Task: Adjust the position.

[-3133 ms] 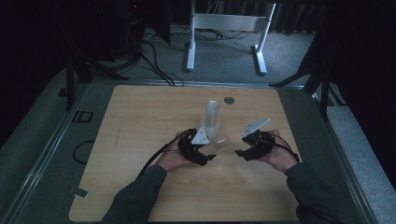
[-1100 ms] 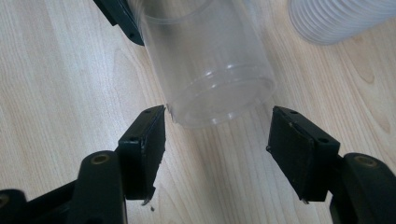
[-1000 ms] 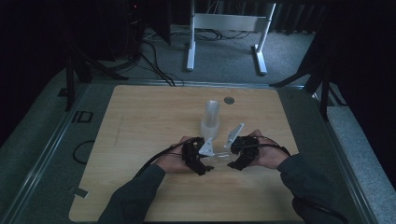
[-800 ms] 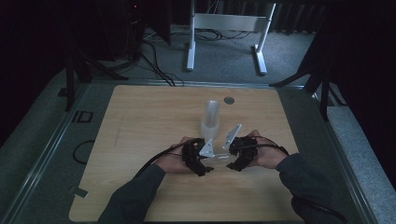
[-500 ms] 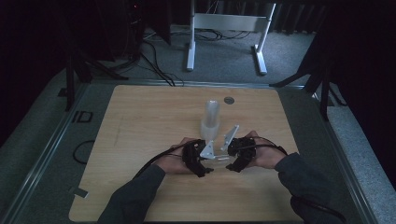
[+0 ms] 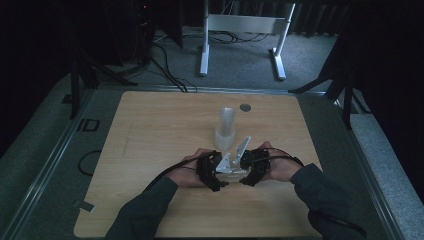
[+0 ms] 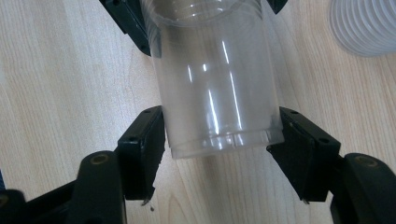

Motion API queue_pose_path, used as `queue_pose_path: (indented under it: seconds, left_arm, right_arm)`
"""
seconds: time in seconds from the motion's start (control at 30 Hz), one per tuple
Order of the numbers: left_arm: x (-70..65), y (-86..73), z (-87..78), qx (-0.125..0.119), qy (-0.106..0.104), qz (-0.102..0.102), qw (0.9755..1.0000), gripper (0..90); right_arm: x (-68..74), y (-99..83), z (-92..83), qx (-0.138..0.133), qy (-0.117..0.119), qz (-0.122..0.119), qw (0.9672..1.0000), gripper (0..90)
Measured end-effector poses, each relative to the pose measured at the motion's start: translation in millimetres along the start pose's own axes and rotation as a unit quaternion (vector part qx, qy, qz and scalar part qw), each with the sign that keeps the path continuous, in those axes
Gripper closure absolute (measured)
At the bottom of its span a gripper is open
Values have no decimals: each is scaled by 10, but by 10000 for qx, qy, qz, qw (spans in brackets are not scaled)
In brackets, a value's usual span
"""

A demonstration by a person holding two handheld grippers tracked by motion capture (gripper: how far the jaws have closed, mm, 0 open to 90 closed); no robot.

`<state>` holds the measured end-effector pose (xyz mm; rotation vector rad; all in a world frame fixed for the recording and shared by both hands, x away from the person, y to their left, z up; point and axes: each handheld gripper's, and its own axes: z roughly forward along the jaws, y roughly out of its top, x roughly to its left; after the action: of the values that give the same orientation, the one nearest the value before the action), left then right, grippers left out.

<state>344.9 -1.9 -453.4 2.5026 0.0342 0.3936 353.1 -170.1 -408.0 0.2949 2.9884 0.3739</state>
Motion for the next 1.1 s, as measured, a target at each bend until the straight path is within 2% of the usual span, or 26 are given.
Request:
queue_pose_path:
  seconds: [0.53, 0.77, 0.87, 1.1]
  left_arm:
    - [-27, -1, 15, -25, 14, 33, 10000, 242]
    - [-29, 6, 6, -6, 59, 109, 9999, 240]
    - [-41, 14, 2, -22, 143, 164, 9998, 242]
    - [-44, 19, -7, -62, 177, 207, 9996, 244]
  right_arm:
    - [16, 7, 35, 38, 21, -15, 10000, 390]
    - [9, -1, 39, 62, 17, -68, 10000, 407]
    - [6, -4, 42, 76, 8, -92, 9999, 405]
    - [3, -13, 51, 59, 11, -90, 9999, 370]
